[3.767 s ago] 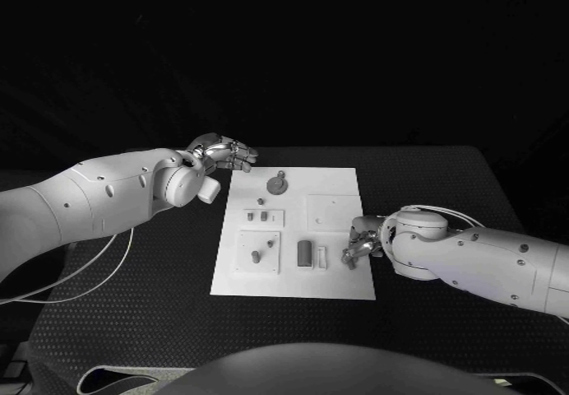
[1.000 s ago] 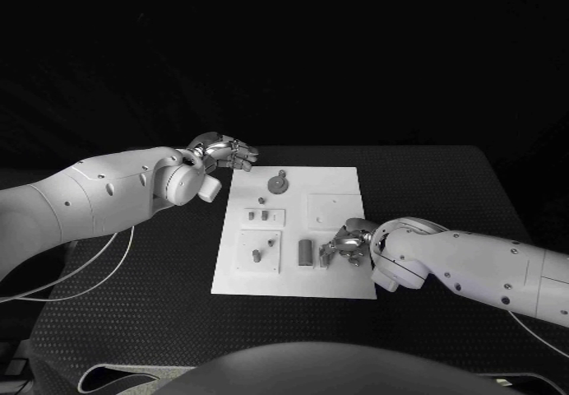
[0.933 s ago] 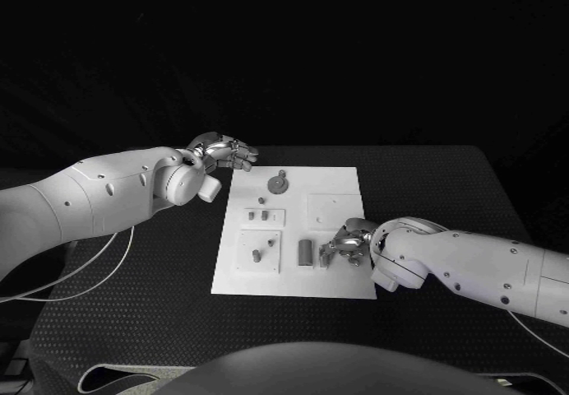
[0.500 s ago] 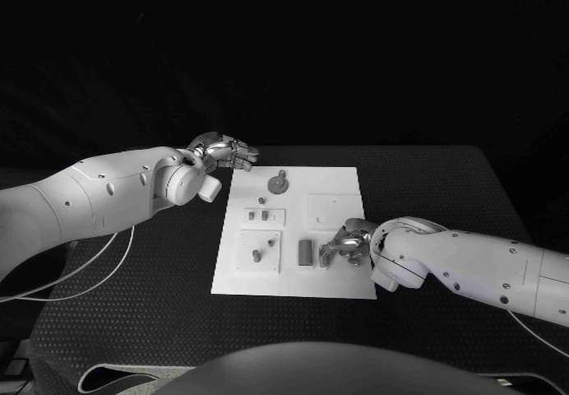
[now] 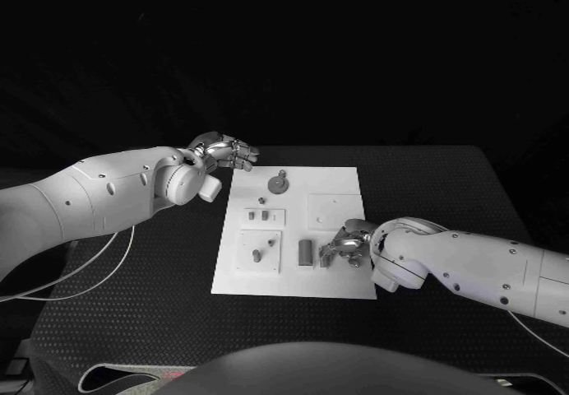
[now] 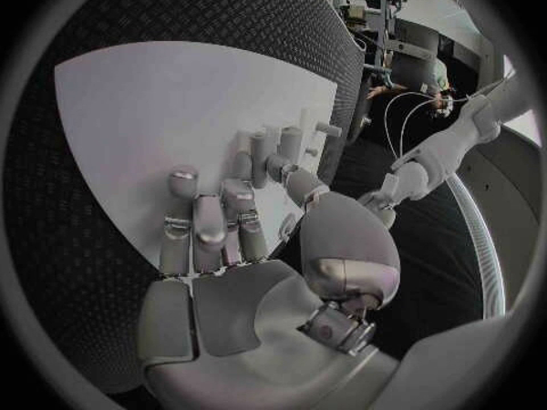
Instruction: Assemble the parts on the task board
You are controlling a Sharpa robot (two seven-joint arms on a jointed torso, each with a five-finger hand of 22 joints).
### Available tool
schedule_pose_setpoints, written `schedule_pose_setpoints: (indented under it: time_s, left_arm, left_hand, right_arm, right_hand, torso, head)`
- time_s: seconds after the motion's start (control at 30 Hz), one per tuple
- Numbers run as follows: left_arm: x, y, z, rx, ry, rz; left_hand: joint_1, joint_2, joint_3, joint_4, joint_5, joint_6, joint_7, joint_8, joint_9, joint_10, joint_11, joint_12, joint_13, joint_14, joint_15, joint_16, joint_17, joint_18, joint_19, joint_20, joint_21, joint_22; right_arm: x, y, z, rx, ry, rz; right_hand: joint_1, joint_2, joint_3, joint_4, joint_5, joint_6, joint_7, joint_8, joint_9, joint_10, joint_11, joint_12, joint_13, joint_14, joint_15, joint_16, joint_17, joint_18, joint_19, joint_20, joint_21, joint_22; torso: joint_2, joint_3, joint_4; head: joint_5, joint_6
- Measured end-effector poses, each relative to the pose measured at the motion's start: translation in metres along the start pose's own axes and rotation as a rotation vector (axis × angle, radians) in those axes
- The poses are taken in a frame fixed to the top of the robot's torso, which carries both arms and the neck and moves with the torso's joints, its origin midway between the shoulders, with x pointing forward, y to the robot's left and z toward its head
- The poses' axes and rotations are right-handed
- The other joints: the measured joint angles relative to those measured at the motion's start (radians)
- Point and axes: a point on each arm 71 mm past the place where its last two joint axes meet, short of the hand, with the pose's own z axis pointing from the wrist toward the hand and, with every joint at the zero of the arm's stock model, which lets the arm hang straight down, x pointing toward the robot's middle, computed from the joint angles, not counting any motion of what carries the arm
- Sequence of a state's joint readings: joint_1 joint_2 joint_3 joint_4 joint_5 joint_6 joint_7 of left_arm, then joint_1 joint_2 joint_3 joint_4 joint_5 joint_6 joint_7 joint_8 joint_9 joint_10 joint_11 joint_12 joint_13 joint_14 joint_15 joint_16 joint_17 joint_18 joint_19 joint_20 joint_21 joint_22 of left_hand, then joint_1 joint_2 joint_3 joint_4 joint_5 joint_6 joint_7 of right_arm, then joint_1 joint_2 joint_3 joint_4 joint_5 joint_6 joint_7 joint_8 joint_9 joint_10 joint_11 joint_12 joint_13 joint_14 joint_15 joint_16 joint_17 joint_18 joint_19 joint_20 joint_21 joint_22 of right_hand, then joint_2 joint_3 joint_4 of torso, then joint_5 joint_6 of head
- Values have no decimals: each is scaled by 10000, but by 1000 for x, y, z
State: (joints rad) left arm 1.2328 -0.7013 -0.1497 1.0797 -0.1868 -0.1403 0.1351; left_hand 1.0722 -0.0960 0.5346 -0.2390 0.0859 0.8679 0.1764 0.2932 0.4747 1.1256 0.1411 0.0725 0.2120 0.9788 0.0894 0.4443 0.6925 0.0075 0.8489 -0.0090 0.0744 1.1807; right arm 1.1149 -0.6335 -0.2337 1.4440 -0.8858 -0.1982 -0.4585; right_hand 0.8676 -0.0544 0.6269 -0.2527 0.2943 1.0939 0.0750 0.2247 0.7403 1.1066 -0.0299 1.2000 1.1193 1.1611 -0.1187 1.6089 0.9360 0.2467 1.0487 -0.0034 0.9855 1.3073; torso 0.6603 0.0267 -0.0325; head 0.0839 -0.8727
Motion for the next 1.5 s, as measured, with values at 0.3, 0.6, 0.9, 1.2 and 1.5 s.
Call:
schedule_pose_setpoints:
  time_s: [0.3,0.6,0.9,1.2,1.5]
  left_arm:
    - [0,0,0,-2,-3,1]
    - [0,0,0,-1,-4,2]
    - [0,0,0,-2,-6,2]
    - [0,0,0,-1,-4,2]
    - [-1,0,0,-4,-24,7]
  left_hand:
    - [0,0,0,0,0,0,0,0,-9,0,0,0,0,0,0,0,2,0,0,0,0,0]
    - [0,0,0,0,0,-35,35,0,-8,0,0,0,-8,0,0,0,10,0,0,0,0,0]
    - [0,0,0,0,0,-35,35,0,-7,0,0,0,-7,0,0,0,20,0,0,0,0,0]
    - [0,0,0,0,0,-35,35,0,-16,0,0,0,-7,0,0,0,19,-1,0,0,0,0]
    - [0,0,0,0,0,-35,35,0,-16,0,0,0,-6,0,0,0,29,0,0,0,0,0]
  right_arm:
    - [0,0,1,21,-5,-12]
    - [1,-1,2,54,-2,-36]
    - [1,-1,2,60,-8,-40]
    - [1,-2,2,41,-9,-32]
    - [-1,-8,-1,-137,-45,71]
  right_hand:
    - [-181,-419,-12,536,-36,-1,1,-45,-46,-61,14,0,0,-36,-13,0,-54,-3,0,0,-42,0]
    - [-373,-1285,139,1416,-36,-98,96,-62,-73,-139,79,0,0,-176,-9,1,-164,-7,0,0,-82,0]
    - [-332,-1542,188,1741,-36,-182,147,-60,-73,-207,84,0,1,-287,-2,1,-251,-16,0,0,-82,0]
    - [-293,-1585,190,1826,-37,-182,146,-60,-154,-207,83,0,1,-290,0,1,-253,51,-1,1,-82,0]
    - [-261,-1821,163,1995,-37,-273,162,-74,-141,-259,101,0,1,-359,30,-31,-344,87,-5,5,-83,0]
  torso:
    - [0,0,0]
    - [1,5,1]
    - [1,6,1]
    - [1,6,1]
    - [-2,7,1]
  head:
    - [10,0]
    - [9,0]
    - [37,0]
    - [32,0]
    - [27,0]
